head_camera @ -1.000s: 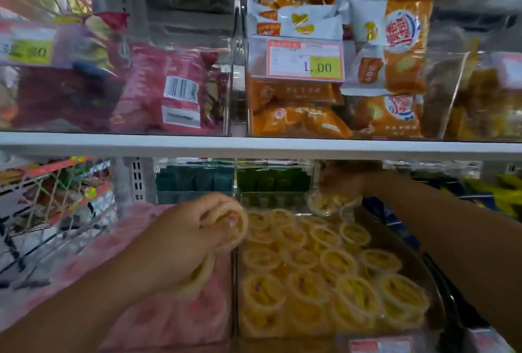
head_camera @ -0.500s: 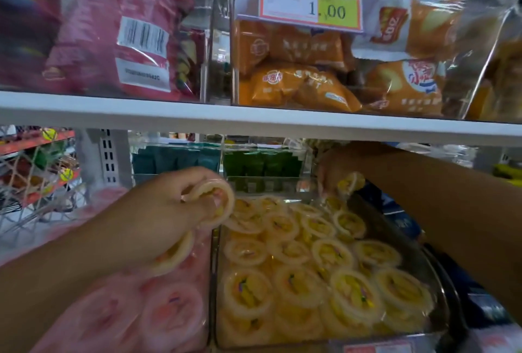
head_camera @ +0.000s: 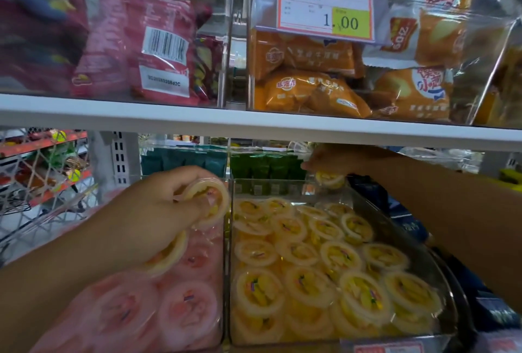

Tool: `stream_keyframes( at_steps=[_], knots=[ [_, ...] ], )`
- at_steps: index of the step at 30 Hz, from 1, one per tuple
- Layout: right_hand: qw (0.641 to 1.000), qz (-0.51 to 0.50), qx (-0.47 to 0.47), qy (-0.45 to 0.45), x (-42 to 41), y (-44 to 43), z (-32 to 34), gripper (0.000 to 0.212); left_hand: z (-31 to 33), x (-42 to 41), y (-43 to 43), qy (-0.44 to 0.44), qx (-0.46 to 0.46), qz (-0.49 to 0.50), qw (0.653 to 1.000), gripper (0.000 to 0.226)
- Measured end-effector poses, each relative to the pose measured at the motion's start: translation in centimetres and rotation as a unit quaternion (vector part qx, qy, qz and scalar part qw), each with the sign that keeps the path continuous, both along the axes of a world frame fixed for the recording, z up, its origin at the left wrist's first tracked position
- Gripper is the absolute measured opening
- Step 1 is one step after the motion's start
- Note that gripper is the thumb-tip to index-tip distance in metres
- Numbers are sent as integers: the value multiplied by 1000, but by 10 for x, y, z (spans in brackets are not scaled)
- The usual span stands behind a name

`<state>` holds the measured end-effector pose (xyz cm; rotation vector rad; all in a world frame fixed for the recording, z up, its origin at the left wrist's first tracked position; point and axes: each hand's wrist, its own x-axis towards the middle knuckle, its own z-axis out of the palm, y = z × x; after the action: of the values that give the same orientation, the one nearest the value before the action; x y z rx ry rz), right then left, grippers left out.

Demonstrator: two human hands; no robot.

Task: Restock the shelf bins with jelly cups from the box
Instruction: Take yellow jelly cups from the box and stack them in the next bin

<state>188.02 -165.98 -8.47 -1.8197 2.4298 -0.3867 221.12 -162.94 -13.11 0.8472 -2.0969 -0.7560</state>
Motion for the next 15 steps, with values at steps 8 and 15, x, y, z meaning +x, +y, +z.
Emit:
stream_keyframes(
  at_steps=[8,15],
  knots=[
    [987,16,-142,-70,67,-42,-20,37,3,12,1,1,0,6,1000,21],
    [984,67,-143,-84,98,-66,-43,32,4,29,-6,15,2,28,999,20]
  ],
)
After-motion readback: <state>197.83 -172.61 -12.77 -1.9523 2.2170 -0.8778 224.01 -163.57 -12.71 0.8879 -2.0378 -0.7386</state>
